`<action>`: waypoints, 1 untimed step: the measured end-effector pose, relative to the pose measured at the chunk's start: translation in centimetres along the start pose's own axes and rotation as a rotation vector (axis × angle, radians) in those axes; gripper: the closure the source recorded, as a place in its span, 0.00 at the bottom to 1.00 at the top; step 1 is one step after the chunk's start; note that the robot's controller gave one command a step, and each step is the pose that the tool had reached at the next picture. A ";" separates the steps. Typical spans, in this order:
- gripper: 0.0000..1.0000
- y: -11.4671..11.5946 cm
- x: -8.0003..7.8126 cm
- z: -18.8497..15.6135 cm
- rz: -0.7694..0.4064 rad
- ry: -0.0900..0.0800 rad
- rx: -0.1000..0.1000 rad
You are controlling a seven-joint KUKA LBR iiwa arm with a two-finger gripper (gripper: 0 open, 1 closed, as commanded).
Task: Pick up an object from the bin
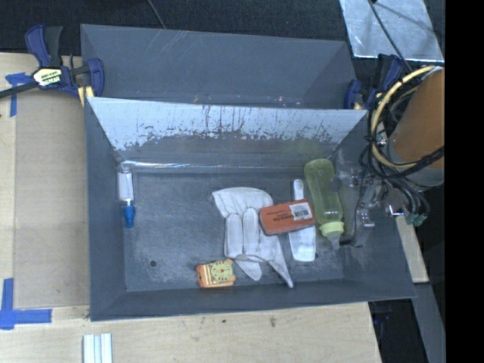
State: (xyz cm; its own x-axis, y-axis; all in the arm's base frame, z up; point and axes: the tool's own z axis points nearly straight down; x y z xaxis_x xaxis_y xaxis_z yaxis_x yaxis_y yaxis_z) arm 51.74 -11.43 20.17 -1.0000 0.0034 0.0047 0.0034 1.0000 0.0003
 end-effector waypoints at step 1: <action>0.00 0.0 -0.2 -0.4 -0.002 -0.008 0.001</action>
Offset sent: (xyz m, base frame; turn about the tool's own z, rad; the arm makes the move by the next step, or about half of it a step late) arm 0.0359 0.0140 -0.1316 0.0683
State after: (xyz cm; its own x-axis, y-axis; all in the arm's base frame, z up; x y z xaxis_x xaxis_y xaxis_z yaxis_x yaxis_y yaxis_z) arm 51.92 -11.40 20.59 -1.0000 0.0013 -0.0035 0.0013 1.0000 -0.0012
